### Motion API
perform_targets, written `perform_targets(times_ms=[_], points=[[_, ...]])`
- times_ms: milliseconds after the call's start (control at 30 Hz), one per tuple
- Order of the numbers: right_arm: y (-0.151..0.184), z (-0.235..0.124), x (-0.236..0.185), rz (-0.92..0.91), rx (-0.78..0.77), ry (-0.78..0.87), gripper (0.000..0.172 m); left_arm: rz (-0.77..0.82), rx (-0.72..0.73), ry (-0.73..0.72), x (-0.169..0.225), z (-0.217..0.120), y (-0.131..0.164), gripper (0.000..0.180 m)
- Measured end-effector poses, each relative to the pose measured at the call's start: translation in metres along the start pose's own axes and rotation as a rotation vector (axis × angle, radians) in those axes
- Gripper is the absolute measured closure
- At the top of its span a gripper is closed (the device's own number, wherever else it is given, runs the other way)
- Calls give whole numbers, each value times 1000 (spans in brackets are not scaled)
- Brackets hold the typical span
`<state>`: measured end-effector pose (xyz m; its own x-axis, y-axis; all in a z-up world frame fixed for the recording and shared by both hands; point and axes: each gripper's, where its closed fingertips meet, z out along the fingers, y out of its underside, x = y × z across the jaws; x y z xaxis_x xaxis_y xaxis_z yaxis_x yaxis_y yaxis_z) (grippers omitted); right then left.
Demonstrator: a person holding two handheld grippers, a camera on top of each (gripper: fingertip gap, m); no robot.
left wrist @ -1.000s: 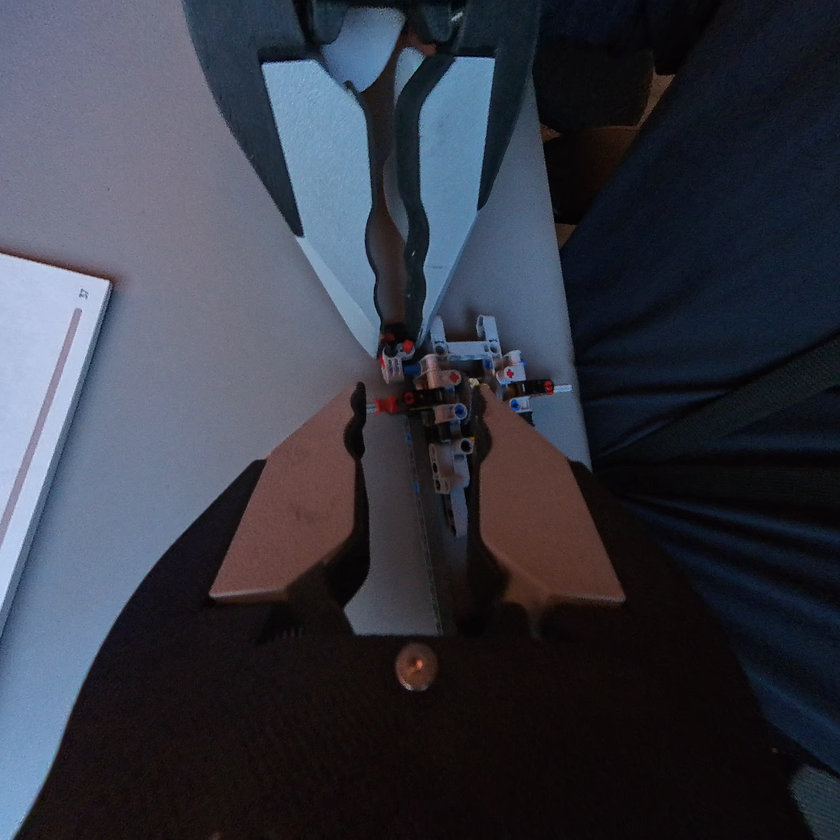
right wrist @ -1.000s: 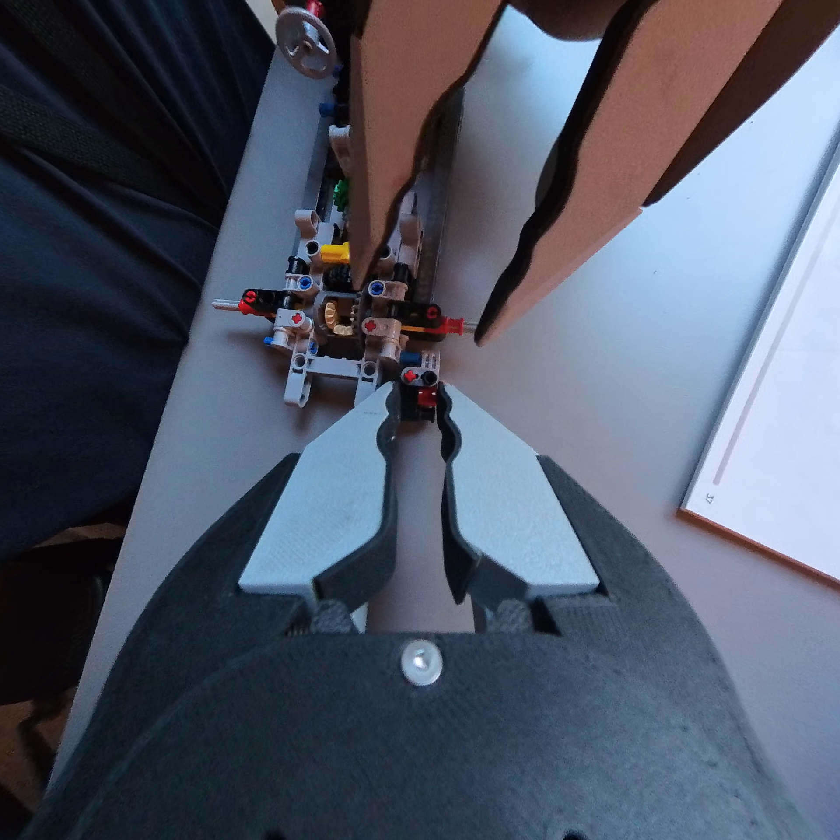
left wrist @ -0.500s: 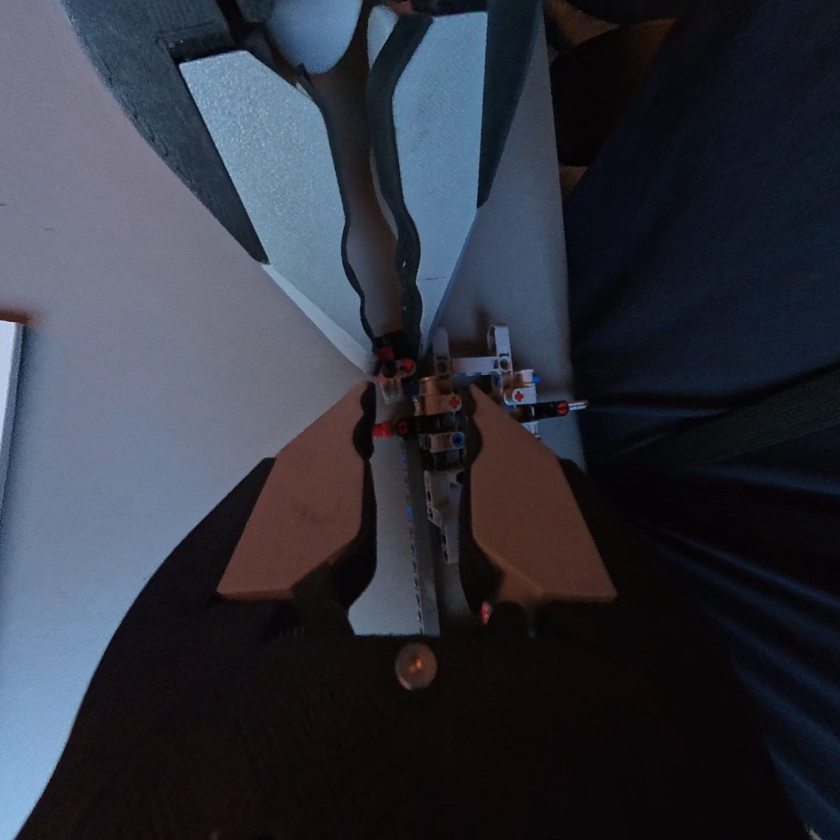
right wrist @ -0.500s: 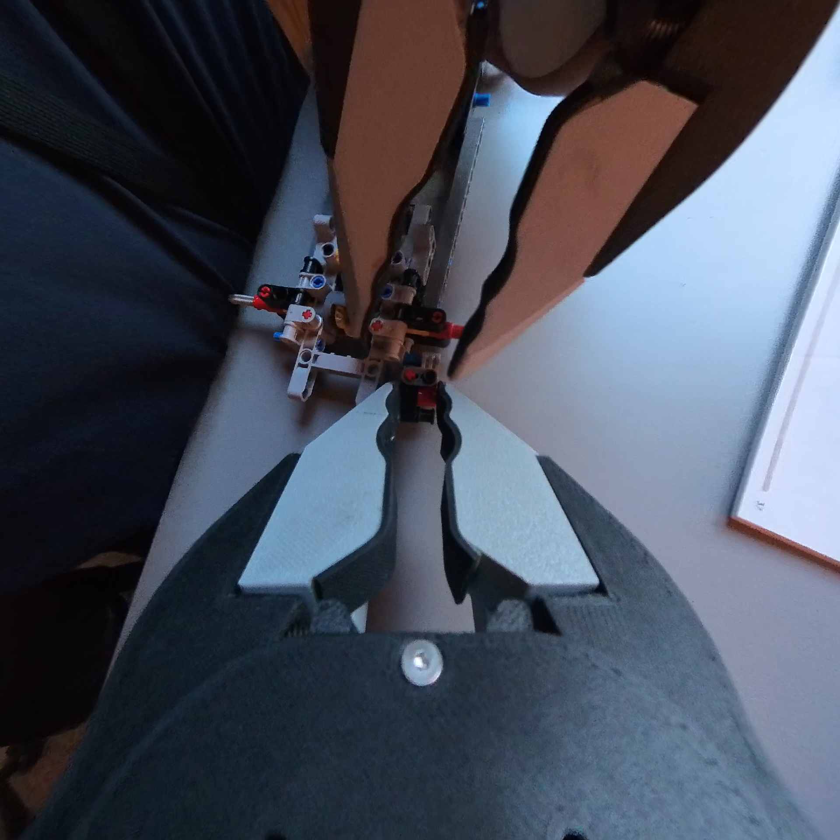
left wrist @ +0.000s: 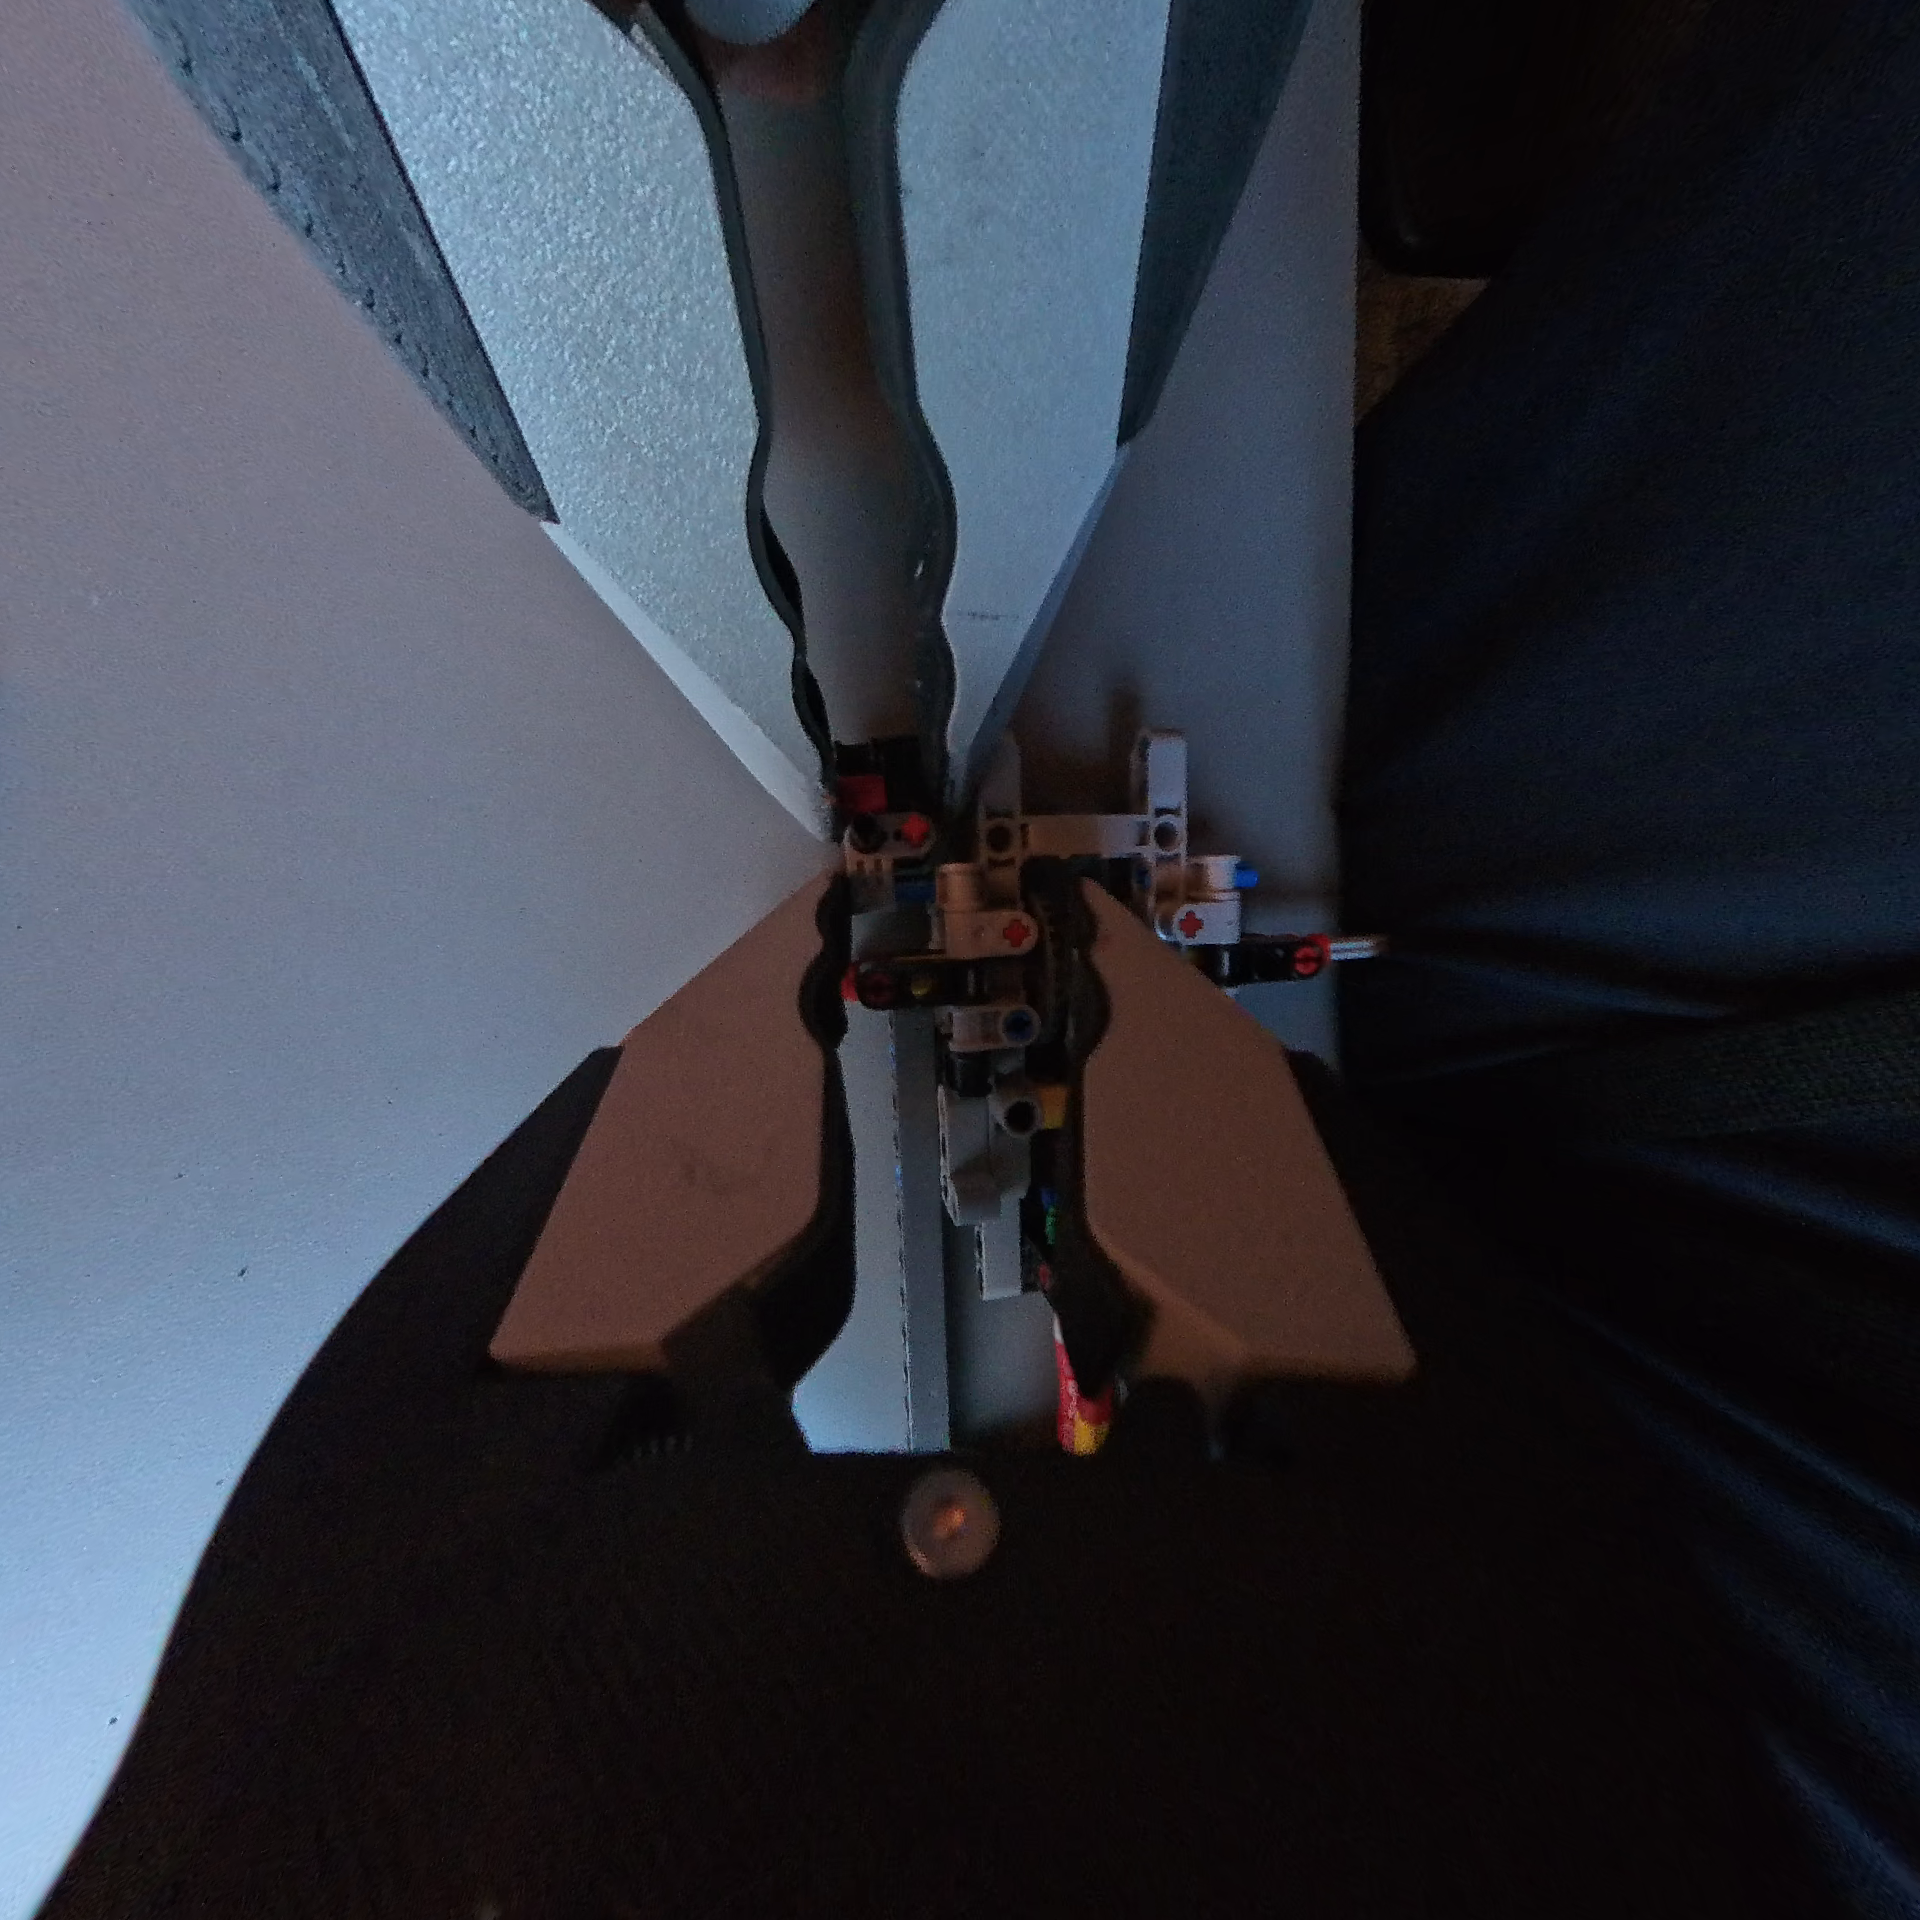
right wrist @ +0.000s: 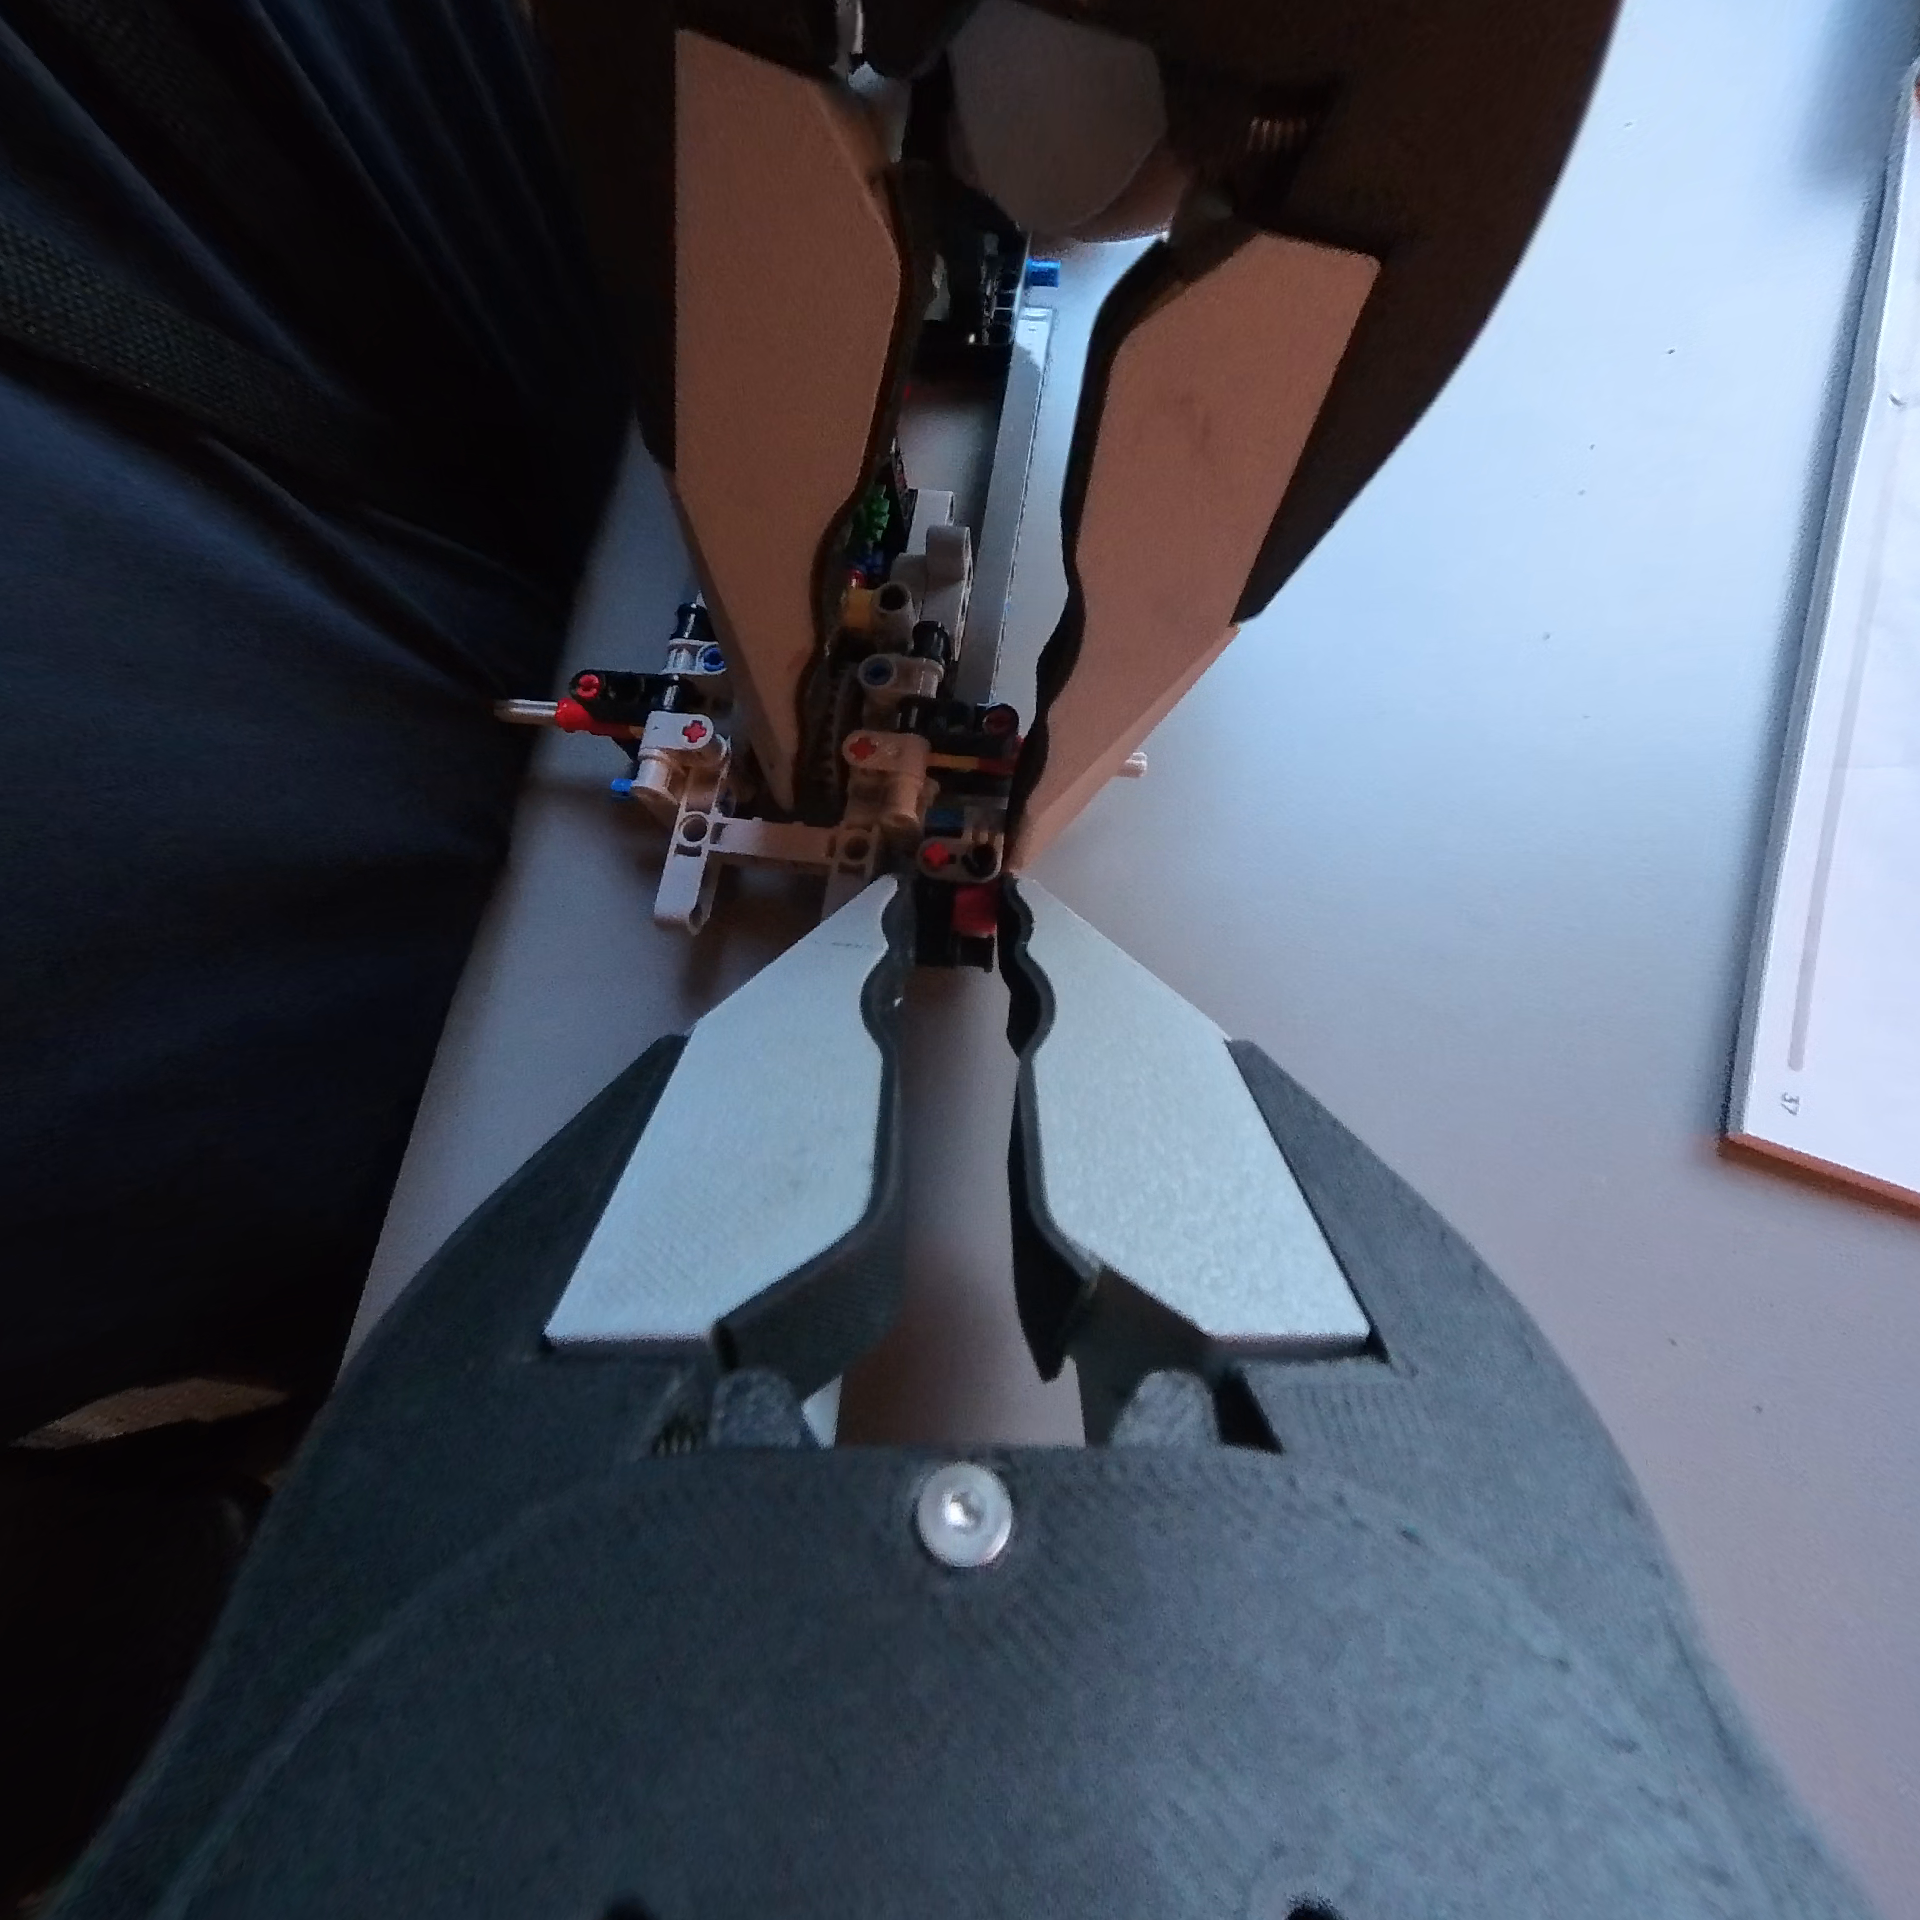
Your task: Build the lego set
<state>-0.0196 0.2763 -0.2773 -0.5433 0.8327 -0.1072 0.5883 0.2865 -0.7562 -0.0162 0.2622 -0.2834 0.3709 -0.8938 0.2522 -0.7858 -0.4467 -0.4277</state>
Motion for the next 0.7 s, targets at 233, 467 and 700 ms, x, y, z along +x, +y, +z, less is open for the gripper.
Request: perform_targets(times_ms=[233,467,700], points=[[0,0,-1,-37,27,6,159,-28,37,16,0,0,-1,142],[1,-1,-3,-80,9,47,159,-6,35,-16,1,1,-3,143],[0,0,-9,-95,-1,116,160,45,17,-42,5,2,-2,144]])
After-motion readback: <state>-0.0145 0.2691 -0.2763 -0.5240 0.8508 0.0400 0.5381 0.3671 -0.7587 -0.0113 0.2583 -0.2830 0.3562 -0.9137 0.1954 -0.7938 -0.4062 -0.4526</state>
